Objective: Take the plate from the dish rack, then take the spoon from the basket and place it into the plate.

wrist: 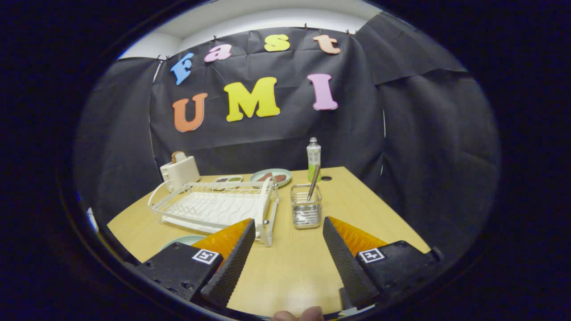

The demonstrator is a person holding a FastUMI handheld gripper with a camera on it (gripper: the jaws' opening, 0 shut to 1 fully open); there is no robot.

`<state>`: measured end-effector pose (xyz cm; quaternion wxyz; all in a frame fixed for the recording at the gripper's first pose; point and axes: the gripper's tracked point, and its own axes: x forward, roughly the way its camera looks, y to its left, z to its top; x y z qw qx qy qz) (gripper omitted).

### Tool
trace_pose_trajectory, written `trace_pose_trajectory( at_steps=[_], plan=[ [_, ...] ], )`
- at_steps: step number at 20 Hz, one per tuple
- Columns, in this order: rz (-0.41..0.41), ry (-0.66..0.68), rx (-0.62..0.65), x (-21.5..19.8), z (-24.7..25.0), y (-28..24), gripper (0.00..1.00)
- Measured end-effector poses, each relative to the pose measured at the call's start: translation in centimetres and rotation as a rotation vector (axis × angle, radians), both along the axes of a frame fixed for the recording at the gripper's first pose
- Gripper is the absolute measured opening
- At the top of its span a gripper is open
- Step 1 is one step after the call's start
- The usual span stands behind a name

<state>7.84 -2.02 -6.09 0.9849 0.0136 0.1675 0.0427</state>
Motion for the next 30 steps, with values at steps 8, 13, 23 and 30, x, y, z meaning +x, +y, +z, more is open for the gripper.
trace_pose_trajectory(
  at_steps=[8, 13, 23, 30],
  plan=[
    [-0.04, -0.078, -0.038, 8.3, 3.0, -3.8, 0.98],
    [0.013, -0.02, 0.011, 16.6, 1.4, -2.3, 0.99],
    [0.013, 0.133, 0.064, 27.1, -3.2, -2.2, 0.98],
    [0.025, 0.187, 0.104, 28.3, -4.6, -1.8, 0.73]
  ],
)
